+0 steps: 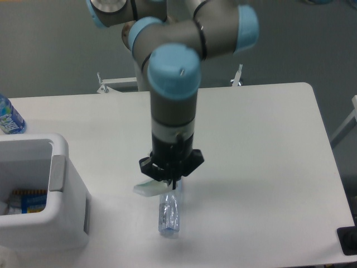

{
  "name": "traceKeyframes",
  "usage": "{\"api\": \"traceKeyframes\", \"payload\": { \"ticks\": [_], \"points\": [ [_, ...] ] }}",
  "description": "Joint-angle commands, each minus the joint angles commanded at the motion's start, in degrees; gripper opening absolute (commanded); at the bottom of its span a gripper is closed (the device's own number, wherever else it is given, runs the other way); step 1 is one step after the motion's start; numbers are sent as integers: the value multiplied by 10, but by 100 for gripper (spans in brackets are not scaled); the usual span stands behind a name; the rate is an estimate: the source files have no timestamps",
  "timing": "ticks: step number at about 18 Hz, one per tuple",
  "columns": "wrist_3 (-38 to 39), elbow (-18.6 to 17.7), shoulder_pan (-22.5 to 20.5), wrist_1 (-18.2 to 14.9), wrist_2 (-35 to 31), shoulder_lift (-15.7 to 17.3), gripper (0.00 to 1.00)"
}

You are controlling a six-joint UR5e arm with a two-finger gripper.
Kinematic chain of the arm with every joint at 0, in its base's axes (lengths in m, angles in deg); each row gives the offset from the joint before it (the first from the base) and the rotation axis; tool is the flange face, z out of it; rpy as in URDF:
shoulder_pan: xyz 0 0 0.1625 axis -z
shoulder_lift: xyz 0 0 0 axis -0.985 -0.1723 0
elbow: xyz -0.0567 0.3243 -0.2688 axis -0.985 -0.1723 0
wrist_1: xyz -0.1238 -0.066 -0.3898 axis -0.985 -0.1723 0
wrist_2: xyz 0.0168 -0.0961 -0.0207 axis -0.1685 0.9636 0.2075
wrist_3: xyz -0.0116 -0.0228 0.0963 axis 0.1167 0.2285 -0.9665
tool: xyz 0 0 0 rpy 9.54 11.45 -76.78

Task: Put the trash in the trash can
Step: 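Lift the wrapper and carry it over the white trash bin, then open the gripper to drop the wrapper into the bin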

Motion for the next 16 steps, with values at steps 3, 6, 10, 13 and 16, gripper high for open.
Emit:
{"api": "traceKeyframes", "payload": {
  "ticks": [3, 6, 10, 13, 16],
  "points": [
    [9, 0, 3, 4, 35, 11, 0],
    [42, -4, 14, 4, 59, 33, 0],
    [76, -8, 52, 4, 68, 46, 0],
    [88, -6, 82, 5, 72, 42, 2],
    [89, -8, 100, 5, 100, 37, 4]
  ]
}}
